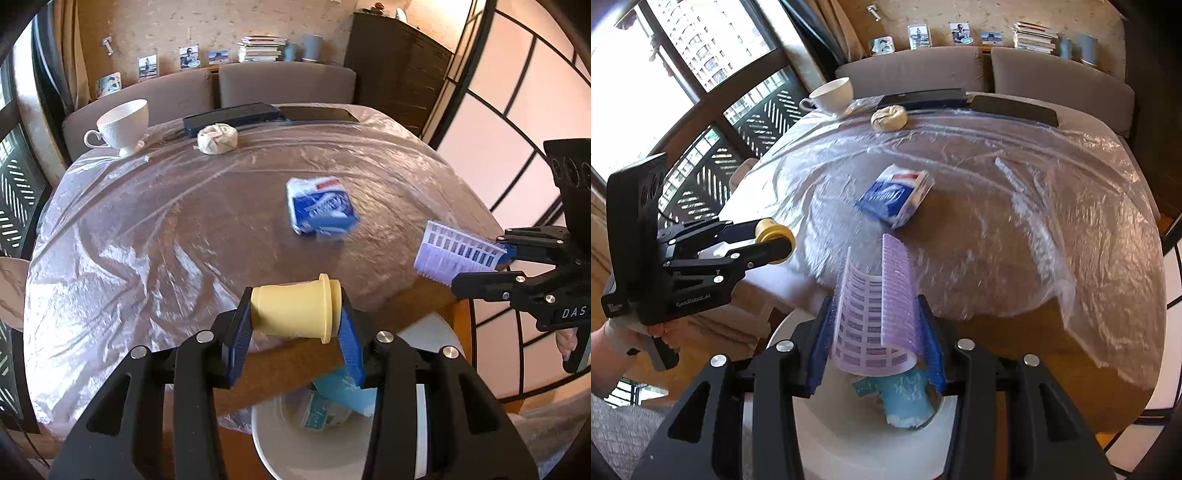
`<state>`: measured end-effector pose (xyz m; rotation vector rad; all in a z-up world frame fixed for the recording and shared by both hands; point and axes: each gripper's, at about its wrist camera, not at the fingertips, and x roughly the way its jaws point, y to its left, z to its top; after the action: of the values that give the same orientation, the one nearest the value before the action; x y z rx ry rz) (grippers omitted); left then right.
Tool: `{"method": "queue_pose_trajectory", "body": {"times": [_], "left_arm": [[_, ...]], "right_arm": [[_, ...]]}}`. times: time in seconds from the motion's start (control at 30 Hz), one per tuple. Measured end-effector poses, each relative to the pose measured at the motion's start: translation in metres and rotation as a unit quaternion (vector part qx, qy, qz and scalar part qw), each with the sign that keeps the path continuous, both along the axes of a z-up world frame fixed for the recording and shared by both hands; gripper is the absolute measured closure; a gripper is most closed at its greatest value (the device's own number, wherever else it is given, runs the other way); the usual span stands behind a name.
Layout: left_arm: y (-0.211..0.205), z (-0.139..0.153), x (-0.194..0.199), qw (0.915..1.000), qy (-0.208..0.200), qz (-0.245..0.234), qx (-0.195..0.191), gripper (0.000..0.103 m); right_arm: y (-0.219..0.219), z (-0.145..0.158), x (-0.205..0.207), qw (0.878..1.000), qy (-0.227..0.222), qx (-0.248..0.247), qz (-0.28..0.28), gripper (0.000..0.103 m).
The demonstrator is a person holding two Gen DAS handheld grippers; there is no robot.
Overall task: Collect trash
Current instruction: 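Carry the yellow cup and purple roller off the table edge over the bin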
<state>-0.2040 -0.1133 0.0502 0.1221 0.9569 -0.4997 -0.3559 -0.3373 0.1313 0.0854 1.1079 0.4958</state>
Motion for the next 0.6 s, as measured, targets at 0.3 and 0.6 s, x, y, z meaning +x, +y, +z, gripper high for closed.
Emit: {"method": "queue_pose_trajectory", "body": {"times": [0.3,0.6], "left_arm": [[-0.008,-0.006,-0.029,0.9991,0.01,-0.036,0.021,0.059],[-0.01,-0.014,-0.049,0.9975,0.024,-0.06,0.028,0.059]], "right_arm": [[0.004,-0.007,-0.025,1.0,0.019,0.003,0.017,0.06],[0.014,-0.015,-0.046,0.998,0.038,-0.009,0.051,0.06]]}}
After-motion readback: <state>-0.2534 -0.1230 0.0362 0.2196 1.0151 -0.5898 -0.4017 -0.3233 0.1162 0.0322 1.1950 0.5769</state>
